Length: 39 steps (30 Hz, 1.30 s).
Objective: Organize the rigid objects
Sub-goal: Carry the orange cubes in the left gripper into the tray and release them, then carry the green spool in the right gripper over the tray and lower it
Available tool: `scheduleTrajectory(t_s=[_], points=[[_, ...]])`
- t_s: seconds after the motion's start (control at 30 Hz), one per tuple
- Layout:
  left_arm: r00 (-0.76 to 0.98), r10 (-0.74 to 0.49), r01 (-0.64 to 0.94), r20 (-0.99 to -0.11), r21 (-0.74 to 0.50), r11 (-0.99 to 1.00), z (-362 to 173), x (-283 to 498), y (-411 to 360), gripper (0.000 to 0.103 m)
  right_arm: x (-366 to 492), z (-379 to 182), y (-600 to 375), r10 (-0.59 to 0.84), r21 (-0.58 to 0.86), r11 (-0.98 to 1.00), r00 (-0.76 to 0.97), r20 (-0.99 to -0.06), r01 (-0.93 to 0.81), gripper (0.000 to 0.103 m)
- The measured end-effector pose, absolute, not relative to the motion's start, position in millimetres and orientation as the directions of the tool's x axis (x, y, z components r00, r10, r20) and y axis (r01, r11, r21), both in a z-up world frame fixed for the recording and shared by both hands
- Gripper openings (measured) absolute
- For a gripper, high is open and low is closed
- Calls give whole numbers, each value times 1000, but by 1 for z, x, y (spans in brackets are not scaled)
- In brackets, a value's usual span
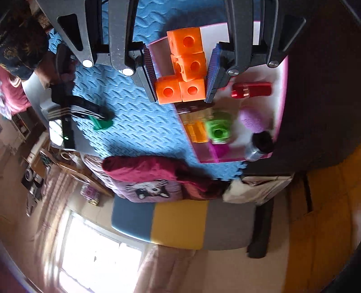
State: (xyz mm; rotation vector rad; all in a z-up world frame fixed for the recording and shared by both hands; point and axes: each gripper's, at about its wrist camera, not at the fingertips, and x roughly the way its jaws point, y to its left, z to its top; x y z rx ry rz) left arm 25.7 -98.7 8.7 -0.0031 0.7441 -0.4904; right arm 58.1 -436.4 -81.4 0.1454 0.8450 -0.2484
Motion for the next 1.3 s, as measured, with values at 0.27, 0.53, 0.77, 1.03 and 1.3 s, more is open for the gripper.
scheduleTrajectory(t_s=[0.27, 0.53, 0.77, 1.03, 1.3], points=[[635, -338, 263, -694, -216, 940, -18, 46, -21, 42, 58, -81, -436, -166, 20, 961, 636, -754, 274, 31], [596, -312, 261, -740, -189, 947, -47, 65, -27, 41, 58, -80, -435, -173, 10, 962, 634, -754, 274, 31], [596, -267, 250, -758, -141, 958, -63, 74, -34, 44, 58, -81, -435, -172, 10, 962, 634, -754, 273, 31], [648, -248, 208, -720, -146, 967, -47, 59, -21, 56, 58, -80, -435, -175, 5, 962, 632, -755, 273, 30], [705, -192, 149, -682, -122, 981, -27, 46, -3, 63, 58, -79, -432, -193, -16, 961, 631, -752, 275, 30]])
